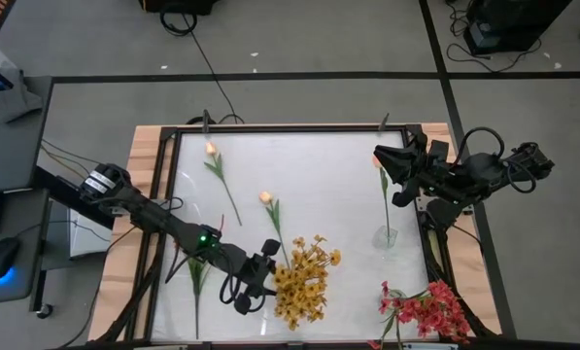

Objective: Sort flowers into vase by color
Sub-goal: Put the yellow flower into the left transparent vase, then put the pink flowers into the bottom right transparent vase

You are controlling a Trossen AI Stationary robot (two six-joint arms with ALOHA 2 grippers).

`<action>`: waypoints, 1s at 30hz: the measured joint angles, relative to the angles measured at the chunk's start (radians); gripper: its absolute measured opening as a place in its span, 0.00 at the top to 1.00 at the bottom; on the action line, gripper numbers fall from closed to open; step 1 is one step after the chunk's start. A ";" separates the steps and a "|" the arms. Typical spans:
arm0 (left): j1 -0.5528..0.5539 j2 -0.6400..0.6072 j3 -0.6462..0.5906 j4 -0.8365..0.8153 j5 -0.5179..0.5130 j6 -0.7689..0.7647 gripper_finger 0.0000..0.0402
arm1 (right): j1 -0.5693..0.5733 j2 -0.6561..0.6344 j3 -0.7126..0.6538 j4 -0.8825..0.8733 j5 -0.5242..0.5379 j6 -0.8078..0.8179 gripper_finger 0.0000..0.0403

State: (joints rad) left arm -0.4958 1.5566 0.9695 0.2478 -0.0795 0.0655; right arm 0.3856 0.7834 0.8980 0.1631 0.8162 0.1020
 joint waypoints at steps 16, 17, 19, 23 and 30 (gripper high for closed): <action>0.028 -0.080 0.000 -0.228 -0.004 0.024 0.50 | 0.000 0.000 0.000 0.000 0.000 0.000 0.81; 0.028 -0.082 0.000 -0.242 -0.004 0.024 0.50 | 0.000 0.000 0.000 0.000 0.000 0.000 0.81; 0.028 -0.090 0.000 -0.282 -0.004 0.024 0.50 | 0.000 0.000 0.000 0.001 0.000 0.000 0.81; 0.032 -0.107 0.000 -0.350 -0.005 0.024 0.50 | 0.000 0.000 0.000 0.000 0.000 0.000 0.81; 0.045 -0.165 -0.001 -0.516 -0.006 -0.010 0.50 | 0.000 0.000 0.000 0.000 0.000 0.000 0.81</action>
State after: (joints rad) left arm -0.4507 1.3914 0.9689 -0.2687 -0.0856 0.0551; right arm 0.3857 0.7837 0.8982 0.1635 0.8164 0.1020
